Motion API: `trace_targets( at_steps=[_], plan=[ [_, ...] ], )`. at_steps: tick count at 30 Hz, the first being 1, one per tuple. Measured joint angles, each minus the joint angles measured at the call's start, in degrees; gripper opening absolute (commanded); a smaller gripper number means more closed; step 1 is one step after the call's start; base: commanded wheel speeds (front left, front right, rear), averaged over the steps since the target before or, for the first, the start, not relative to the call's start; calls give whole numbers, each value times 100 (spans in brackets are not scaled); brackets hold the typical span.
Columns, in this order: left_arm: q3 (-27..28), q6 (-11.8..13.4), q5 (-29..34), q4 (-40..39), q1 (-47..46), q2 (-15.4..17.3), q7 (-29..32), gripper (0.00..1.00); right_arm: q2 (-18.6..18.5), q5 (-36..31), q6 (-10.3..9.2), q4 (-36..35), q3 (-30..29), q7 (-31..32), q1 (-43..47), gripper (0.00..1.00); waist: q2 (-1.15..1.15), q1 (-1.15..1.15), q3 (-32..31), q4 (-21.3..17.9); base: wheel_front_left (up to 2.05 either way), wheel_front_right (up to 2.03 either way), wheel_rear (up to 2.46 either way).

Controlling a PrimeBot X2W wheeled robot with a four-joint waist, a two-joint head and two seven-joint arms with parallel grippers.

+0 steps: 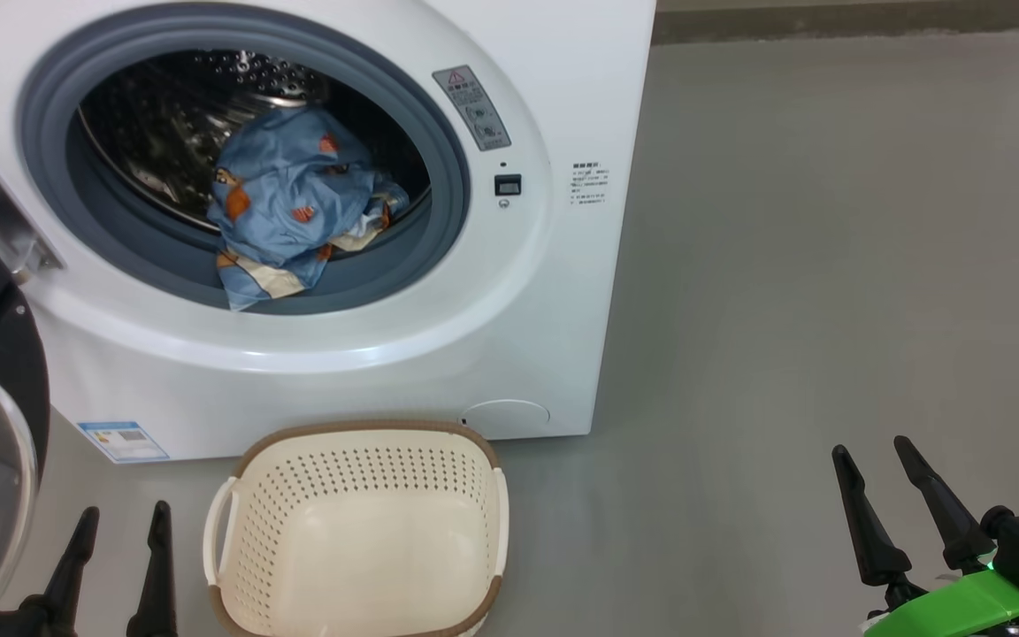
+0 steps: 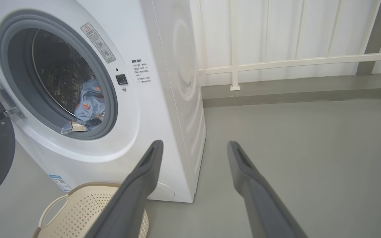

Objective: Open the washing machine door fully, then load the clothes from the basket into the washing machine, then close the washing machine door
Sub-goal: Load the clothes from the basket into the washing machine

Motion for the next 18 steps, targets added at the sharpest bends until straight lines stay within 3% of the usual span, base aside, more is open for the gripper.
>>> trace_targets(
  at_steps=[9, 18],
  plan=[
    [-78, 0, -12, 188, -282, -9, 0, 100, 15, -1, 0, -66, 2, 0, -93, 100, 0, 0, 343, -56, 0, 0, 0],
    [-708, 0, -119, 1118, -1829, 408, 138, 100, 90, -1, 0, -96, 92, 0, -660, 100, 0, 1, 986, -94, 0, 0, 0]
  ],
)
